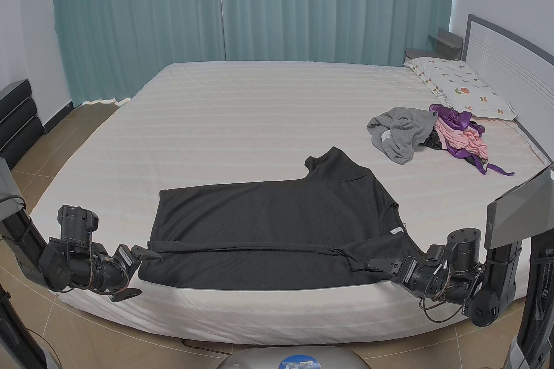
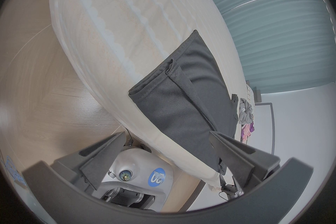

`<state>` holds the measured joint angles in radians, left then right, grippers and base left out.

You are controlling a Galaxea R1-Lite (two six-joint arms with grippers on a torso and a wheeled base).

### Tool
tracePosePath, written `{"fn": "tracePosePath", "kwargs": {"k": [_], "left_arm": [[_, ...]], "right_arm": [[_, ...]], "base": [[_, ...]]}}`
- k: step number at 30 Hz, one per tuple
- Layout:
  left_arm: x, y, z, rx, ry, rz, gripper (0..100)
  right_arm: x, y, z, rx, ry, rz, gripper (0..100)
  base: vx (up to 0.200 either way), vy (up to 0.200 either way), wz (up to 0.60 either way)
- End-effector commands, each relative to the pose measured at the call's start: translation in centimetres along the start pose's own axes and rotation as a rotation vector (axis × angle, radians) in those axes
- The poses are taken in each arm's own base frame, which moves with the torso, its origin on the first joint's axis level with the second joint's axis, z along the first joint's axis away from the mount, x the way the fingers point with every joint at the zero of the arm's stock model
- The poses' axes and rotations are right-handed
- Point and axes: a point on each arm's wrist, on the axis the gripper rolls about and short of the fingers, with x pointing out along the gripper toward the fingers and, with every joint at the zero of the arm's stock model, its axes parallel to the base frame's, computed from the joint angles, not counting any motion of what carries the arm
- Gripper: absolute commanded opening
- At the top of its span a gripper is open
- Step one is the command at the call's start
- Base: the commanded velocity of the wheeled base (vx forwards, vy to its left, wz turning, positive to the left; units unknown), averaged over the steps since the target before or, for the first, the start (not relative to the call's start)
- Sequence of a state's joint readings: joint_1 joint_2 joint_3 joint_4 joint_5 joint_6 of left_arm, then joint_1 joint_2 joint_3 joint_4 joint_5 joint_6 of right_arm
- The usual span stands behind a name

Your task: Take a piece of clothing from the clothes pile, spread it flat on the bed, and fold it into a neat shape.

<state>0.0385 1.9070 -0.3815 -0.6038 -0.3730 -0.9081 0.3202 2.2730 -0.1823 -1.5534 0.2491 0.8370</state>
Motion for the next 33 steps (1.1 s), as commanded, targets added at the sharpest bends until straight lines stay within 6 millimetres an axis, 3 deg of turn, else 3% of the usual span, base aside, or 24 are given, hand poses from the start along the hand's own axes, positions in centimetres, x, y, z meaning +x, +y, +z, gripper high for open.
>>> {"fn": "tracePosePath", "kwargs": {"k": [1, 14, 22, 33], "left_arm": [[0.1, 0.0, 0.0, -0.001, 0.001, 0.001, 100], [0.1, 0.0, 0.0, 0.0, 0.002, 0.003, 100], [0.2, 0.1, 0.0, 0.001, 0.002, 0.006, 100], [0.2, 0.1, 0.0, 0.001, 0.004, 0.008, 100]], "right_arm": [[0.6, -0.1, 0.1, -0.005, -0.006, 0.008, 100], [-0.7, 1.8, 1.1, -0.022, -0.061, 0.076, 100], [-0.4, 1.8, 1.4, -0.021, -0.071, 0.081, 100], [1.2, 0.2, 0.7, -0.003, -0.034, 0.031, 100]], "base": [[0.0, 0.0, 0.0], [0.0, 0.0, 0.0], [0.0, 0.0, 0.0], [0.0, 0.0, 0.0]]}}
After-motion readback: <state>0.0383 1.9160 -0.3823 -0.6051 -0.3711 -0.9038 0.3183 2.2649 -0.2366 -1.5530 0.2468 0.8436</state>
